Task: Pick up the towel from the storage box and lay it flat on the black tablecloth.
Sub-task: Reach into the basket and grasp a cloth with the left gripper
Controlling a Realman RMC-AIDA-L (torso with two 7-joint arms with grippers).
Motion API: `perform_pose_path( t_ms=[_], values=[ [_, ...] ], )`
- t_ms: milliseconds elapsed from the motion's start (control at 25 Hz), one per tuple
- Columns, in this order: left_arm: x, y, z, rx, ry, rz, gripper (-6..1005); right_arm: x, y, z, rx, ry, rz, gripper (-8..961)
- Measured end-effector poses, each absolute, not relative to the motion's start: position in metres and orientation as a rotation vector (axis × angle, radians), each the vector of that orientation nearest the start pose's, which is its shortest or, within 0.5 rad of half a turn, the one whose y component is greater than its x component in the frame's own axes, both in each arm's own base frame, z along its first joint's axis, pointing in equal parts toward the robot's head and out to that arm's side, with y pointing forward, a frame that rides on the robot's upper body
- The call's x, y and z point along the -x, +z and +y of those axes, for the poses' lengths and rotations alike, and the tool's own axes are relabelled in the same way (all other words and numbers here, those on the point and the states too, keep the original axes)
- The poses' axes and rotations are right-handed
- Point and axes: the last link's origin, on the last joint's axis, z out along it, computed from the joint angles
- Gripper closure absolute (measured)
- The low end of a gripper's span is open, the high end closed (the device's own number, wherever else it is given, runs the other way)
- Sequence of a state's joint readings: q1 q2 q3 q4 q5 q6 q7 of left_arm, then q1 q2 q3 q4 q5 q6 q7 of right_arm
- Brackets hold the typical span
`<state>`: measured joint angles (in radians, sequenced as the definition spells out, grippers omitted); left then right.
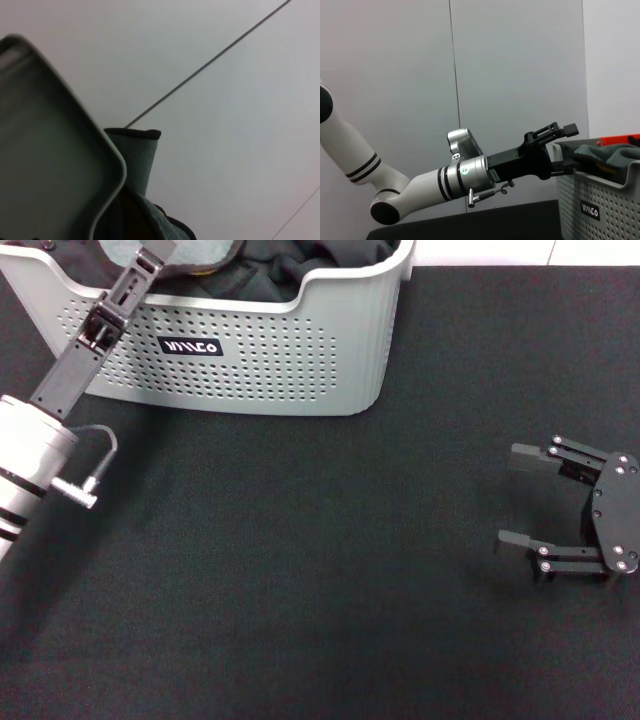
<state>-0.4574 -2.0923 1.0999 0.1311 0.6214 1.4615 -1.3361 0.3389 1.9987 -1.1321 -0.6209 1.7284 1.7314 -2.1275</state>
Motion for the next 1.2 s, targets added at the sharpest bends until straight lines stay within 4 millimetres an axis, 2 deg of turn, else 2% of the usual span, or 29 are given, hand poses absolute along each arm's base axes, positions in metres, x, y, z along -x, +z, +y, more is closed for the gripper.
perform_pose_path(
  t_ms=[1200],
  values=[
    [0.2859,0.0064,0.3321,1.604,-1.610,-1.158,142,-0.2533,0.0086,0.2737,2.706,1.097,0.129,182]
  ],
)
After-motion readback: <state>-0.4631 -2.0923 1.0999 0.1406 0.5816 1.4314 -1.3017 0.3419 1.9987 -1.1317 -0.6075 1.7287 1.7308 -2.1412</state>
